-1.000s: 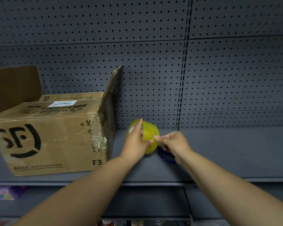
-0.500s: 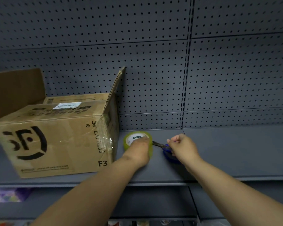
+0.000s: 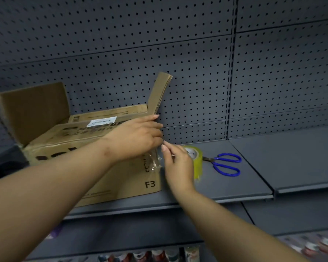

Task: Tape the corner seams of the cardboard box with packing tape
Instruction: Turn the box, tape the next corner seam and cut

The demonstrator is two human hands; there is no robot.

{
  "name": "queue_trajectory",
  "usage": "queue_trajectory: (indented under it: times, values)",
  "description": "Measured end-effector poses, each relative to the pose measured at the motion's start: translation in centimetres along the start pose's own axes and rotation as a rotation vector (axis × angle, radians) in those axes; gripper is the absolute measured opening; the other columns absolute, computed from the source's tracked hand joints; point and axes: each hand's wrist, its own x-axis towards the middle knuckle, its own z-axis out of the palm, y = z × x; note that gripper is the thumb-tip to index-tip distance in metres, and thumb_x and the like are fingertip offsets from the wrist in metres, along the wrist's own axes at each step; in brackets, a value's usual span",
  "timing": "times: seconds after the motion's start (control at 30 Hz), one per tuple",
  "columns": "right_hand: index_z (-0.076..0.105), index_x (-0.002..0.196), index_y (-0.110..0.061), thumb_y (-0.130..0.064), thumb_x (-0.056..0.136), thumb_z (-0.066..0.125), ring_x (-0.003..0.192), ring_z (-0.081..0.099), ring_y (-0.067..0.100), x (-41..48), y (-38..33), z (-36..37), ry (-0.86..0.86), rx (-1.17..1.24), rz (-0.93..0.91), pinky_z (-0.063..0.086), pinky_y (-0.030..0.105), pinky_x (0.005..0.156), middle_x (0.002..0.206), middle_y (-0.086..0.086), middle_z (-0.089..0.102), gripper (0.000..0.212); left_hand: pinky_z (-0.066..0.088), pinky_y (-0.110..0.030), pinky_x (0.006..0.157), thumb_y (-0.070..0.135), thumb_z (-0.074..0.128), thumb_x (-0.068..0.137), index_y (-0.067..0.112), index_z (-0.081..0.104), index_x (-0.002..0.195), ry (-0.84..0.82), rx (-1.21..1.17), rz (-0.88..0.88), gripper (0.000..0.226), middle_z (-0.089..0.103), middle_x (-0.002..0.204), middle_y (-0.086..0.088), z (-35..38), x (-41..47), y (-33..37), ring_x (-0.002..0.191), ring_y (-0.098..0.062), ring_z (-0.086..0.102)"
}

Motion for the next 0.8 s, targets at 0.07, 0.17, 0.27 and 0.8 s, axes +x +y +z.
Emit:
queue_trajectory:
  times: [0.07, 0.17, 0.27, 0.8]
  values:
    - [0.062, 0.119, -0.006, -0.021, 0.094, 0.050, 0.098, 0.054, 0.009, -0.7, -0.3, 1.9, 0.062, 0.007, 0.004, 0.028, -0.003, 0.080, 0.111, 0.006, 0.066, 0.032, 0.016, -0.035, 0.113, 0.017, 0.075, 0.070, 0.022, 0.073, 0.089, 0.002, 0.036, 0.074, 0.020, 0.073, 0.094, 0.004, 0.4, -0.3, -1.2, 0.106, -0.017, 0.064]
    - [0.060, 0.121, -0.002, -0.025, 0.092, 0.047, 0.095, 0.048, 0.000, -1.4, -0.4, 4.2, 0.157, 0.041, 0.011, 0.022, -0.011, 0.079, 0.110, 0.009, 0.065, 0.038, 0.009, -0.033, 0.115, 0.016, 0.052, 0.082, 0.021, 0.072, 0.089, 0.037, 0.083, 0.159, 0.022, 0.071, 0.092, 0.004, 1.2, -0.5, -2.2, 0.102, -0.018, 0.064]
    - [0.056, 0.125, -0.003, -0.027, 0.090, 0.045, 0.100, 0.041, -0.002, -2.0, 0.4, 6.1, 0.216, 0.028, 0.012, 0.022, -0.011, 0.081, 0.113, 0.009, 0.063, 0.044, 0.006, -0.034, 0.114, 0.015, 0.038, 0.082, 0.018, 0.071, 0.090, 0.117, 0.094, 0.211, 0.035, 0.070, 0.089, 0.002, 2.0, -0.6, -2.9, 0.097, -0.019, 0.065]
    - [0.050, 0.128, -0.020, -0.016, 0.092, 0.053, 0.096, 0.041, -0.033, -3.8, 3.0, 9.7, 0.223, 0.134, 0.115, 0.030, -0.007, 0.082, 0.105, -0.035, 0.046, 0.036, 0.000, -0.033, 0.114, 0.010, 0.030, 0.083, 0.013, 0.073, 0.094, 0.270, 0.159, 0.332, 0.045, 0.072, 0.088, -0.001, 4.1, -2.2, -5.4, 0.094, -0.020, 0.067]
